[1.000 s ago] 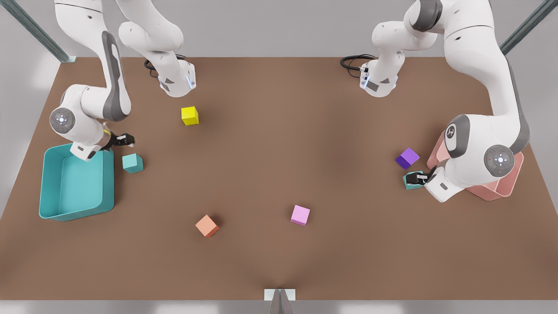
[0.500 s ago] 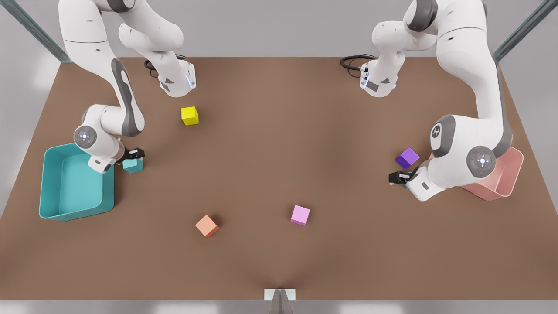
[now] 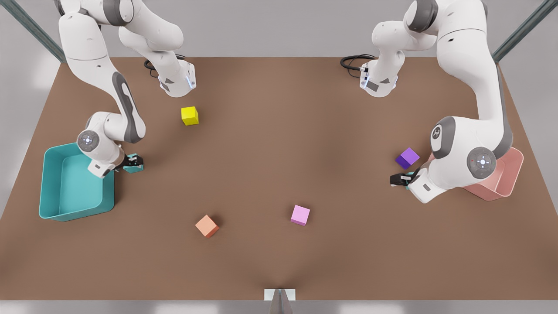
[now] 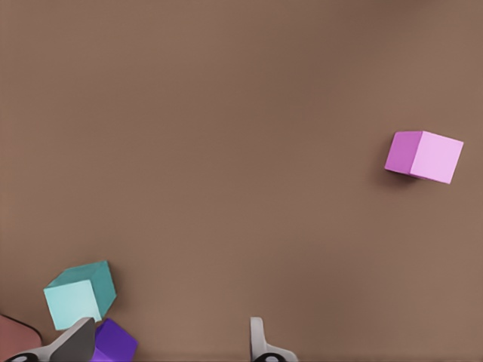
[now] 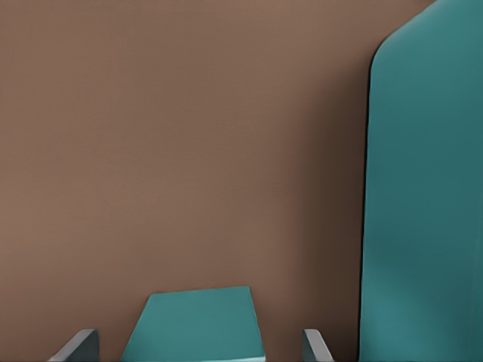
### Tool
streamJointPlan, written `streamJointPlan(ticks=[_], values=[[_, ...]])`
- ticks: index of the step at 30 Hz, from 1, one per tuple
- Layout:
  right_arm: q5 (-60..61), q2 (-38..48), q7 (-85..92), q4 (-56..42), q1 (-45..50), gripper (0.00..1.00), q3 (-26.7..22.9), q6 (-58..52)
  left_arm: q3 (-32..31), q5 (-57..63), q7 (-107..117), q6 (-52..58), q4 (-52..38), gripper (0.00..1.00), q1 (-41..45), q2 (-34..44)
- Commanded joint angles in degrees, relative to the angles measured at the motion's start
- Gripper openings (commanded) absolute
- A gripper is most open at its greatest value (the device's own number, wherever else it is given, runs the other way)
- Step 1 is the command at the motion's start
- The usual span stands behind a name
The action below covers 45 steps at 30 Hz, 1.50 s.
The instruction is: Stack the two blue cubes on top of each other
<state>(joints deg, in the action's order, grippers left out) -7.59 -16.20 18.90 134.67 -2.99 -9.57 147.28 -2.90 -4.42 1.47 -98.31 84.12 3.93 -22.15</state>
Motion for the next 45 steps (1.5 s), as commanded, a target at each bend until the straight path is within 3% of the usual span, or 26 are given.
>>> streamJointPlan(ticks=[1,23,45], values=[[0.12,-0.33,0.62,-0.02,0.0,1.0,-0.01,3.19,0.0,0.46,4.33,0.31,0.08,1.0,-0.42,0.09],[0.12,4.24,5.63,6.31,-0.53,1.0,-0.18,3.1,0.0,2.13,4.42,0.4,0.61,1.0,-0.33,0.17],[0.12,-0.85,8.88,7.01,-0.53,1.0,-1.85,11.01,0.0,2.04,4.42,0.93,0.61,1.0,-0.42,0.09]])
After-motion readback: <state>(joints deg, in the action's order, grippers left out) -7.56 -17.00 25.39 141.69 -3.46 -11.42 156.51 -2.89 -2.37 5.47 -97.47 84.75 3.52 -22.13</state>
